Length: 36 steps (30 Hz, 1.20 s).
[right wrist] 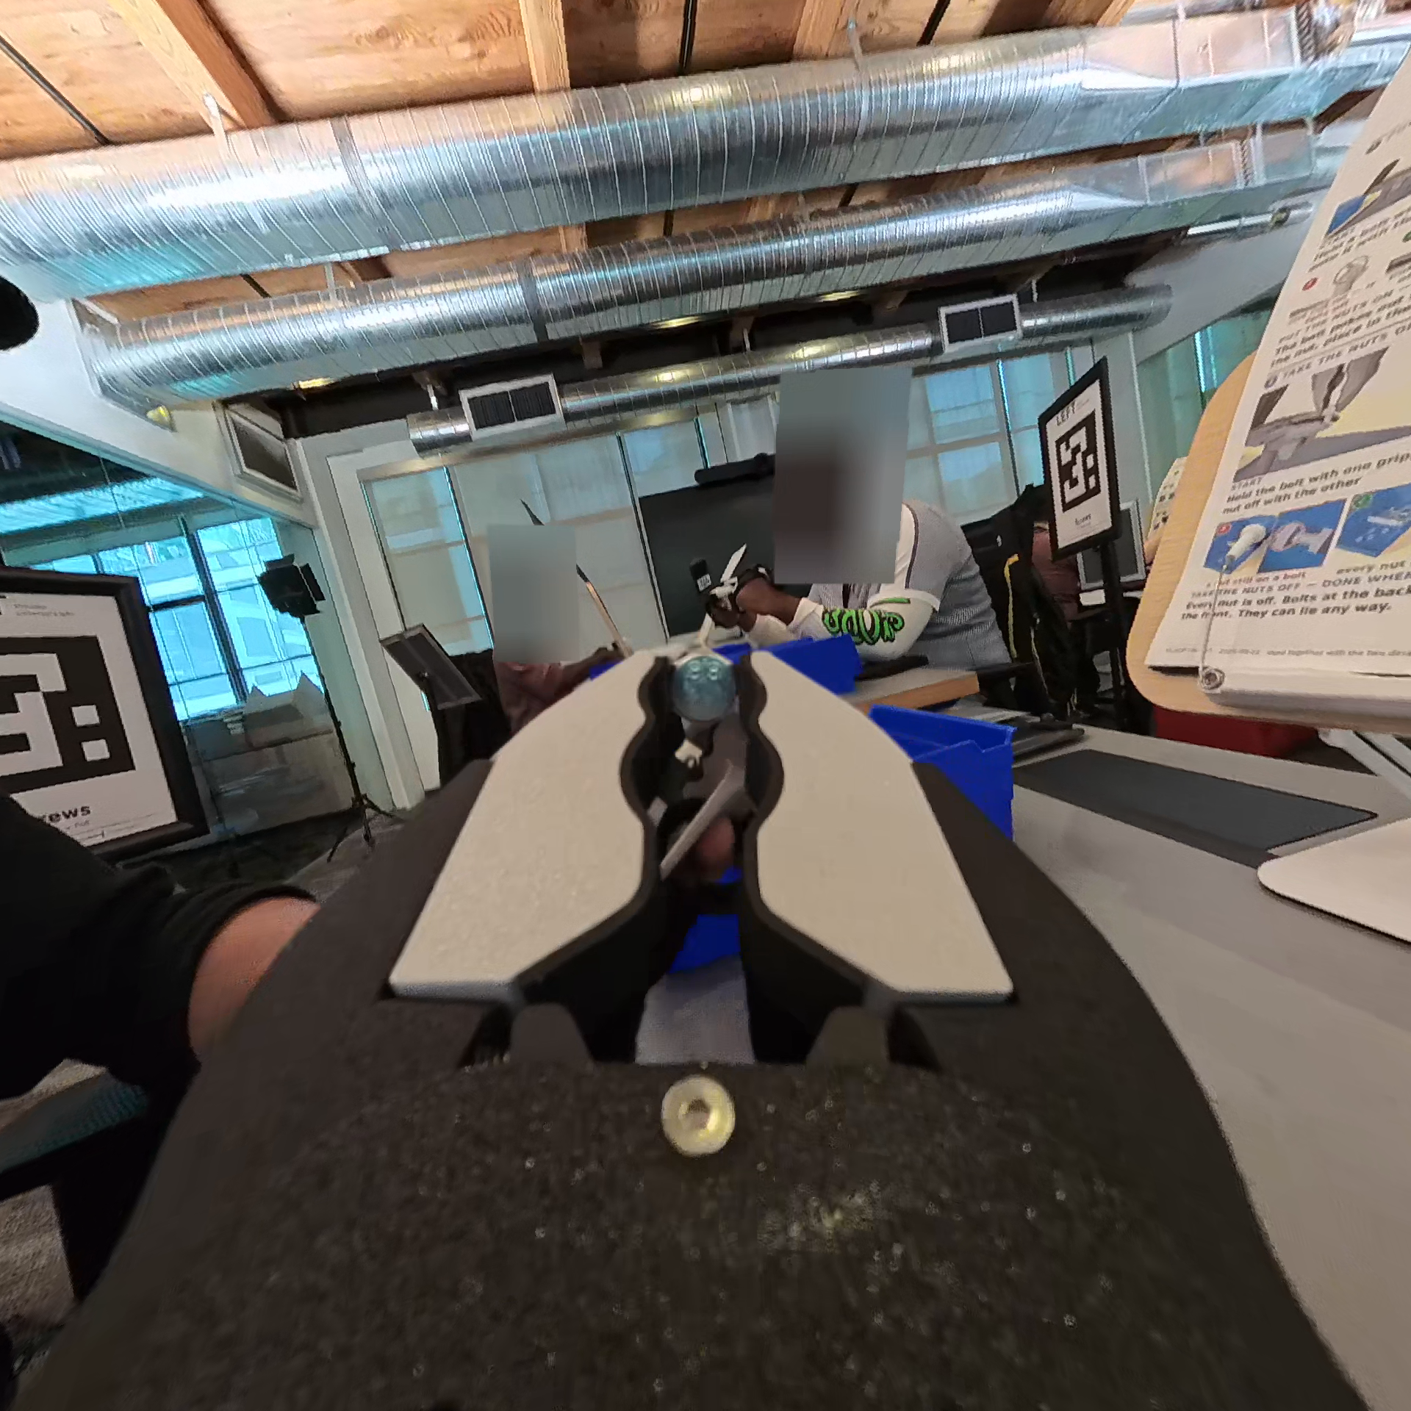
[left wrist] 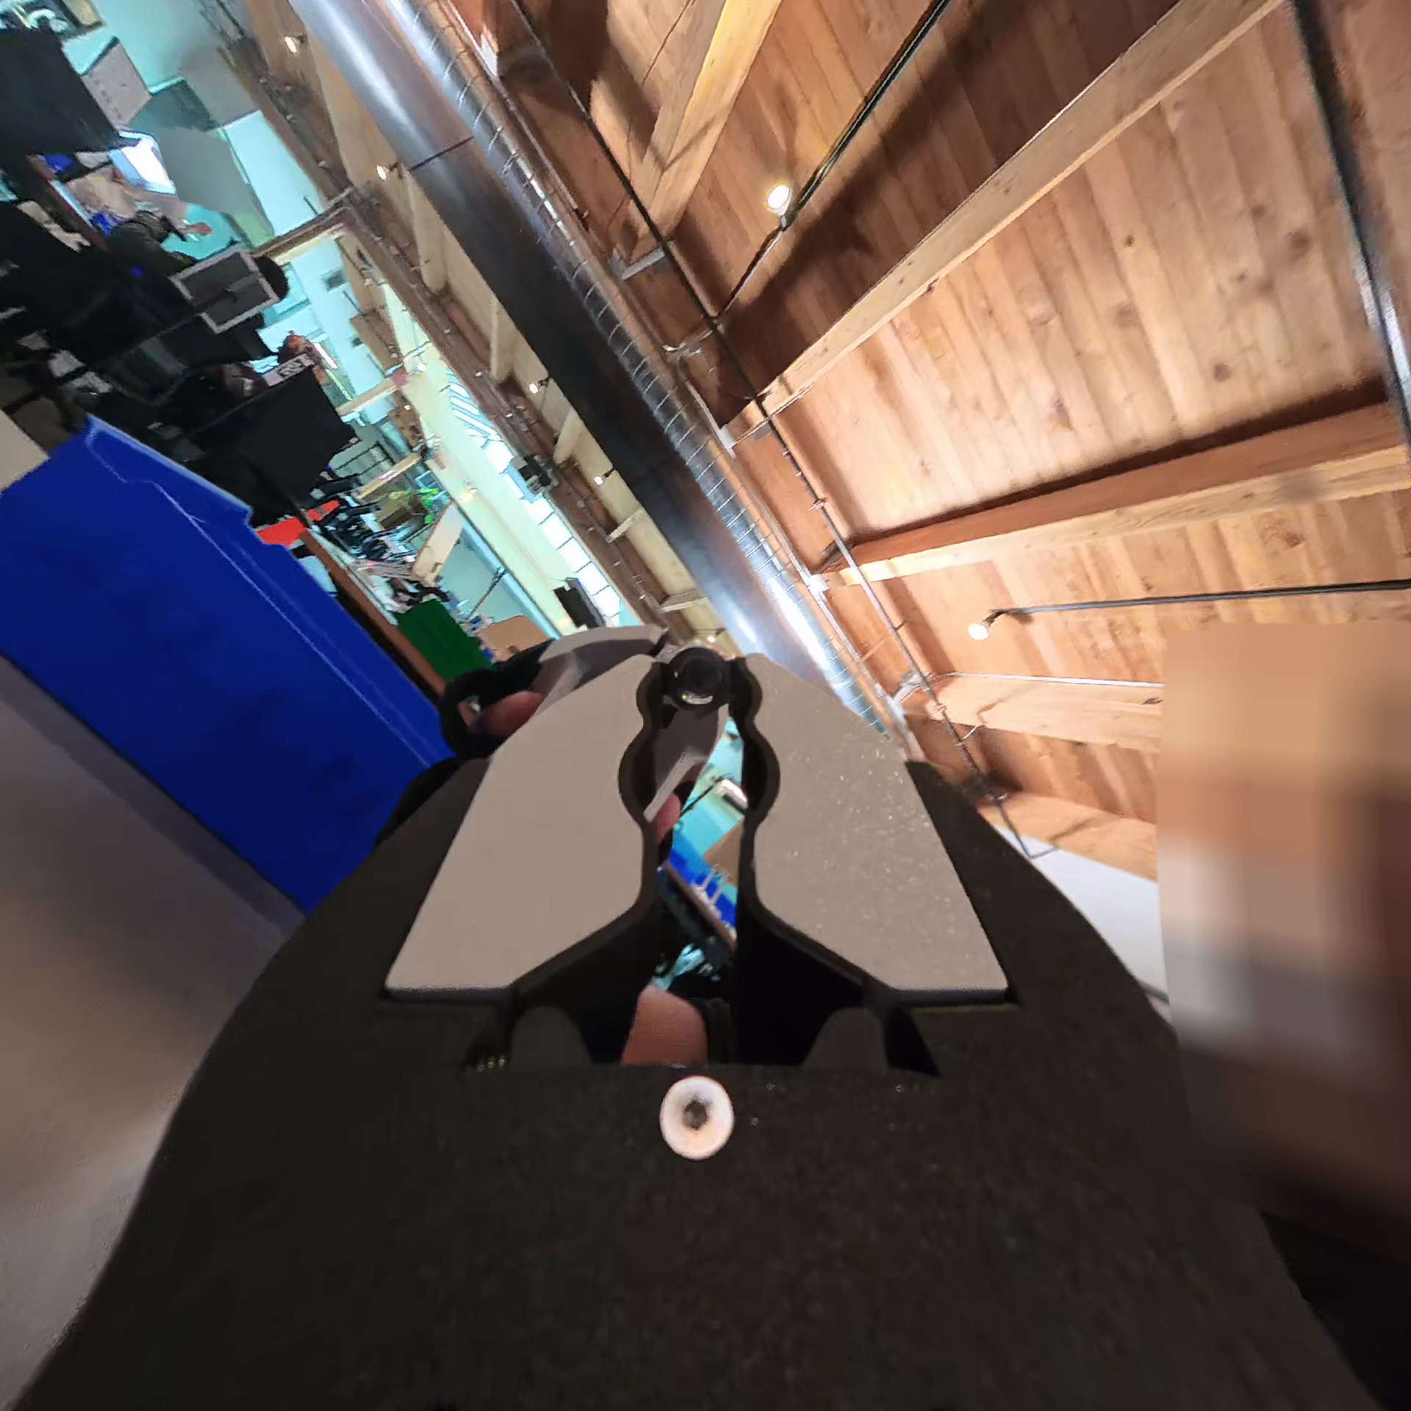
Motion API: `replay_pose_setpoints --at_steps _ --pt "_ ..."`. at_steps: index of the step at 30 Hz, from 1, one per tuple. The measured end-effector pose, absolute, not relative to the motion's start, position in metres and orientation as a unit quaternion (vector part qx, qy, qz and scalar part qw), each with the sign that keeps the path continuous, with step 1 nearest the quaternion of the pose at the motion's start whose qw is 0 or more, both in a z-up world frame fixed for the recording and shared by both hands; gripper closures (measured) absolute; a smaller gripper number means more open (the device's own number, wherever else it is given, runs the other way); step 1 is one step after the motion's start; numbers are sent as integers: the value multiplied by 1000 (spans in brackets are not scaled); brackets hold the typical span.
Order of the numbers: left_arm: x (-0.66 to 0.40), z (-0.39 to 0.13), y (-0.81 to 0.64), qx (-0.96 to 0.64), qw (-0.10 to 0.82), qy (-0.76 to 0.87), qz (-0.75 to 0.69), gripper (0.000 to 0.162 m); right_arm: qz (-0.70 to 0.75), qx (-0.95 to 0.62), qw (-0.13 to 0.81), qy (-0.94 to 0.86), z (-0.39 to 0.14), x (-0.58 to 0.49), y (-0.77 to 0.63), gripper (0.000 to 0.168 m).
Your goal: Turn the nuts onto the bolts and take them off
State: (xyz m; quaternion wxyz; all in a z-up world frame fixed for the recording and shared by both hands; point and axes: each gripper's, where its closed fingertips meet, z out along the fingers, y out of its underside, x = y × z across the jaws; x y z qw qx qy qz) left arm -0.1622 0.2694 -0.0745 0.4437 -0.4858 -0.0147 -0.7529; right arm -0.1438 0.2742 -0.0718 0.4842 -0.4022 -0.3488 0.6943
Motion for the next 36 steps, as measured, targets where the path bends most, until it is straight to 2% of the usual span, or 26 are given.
replay_pose_setpoints --at_steps 10,14,18,21,23,31,36 --pt "-157 -87 264 -630 453 108 -622 146 668 -464 409 -414 -95 -142 265 152" --pt "-150 -91 255 -678 415 142 -590 146 560 -427 486 -519 -98 -135 256 151" --pt "-150 -95 252 -683 355 94 -631 146 428 -372 573 -591 -101 -135 254 151" --pt "-153 -105 252 -686 319 68 -651 146 349 -354 599 -627 -109 -138 254 151" --pt "-155 -108 253 -683 311 58 -659 146 348 -364 598 -623 -113 -140 254 151" --pt "-163 -90 246 -682 436 199 -552 146 609 -505 382 -477 -110 -154 244 151" --pt "-172 -93 226 -696 444 307 -473 146 723 -498 238 -416 -107 -162 225 151"
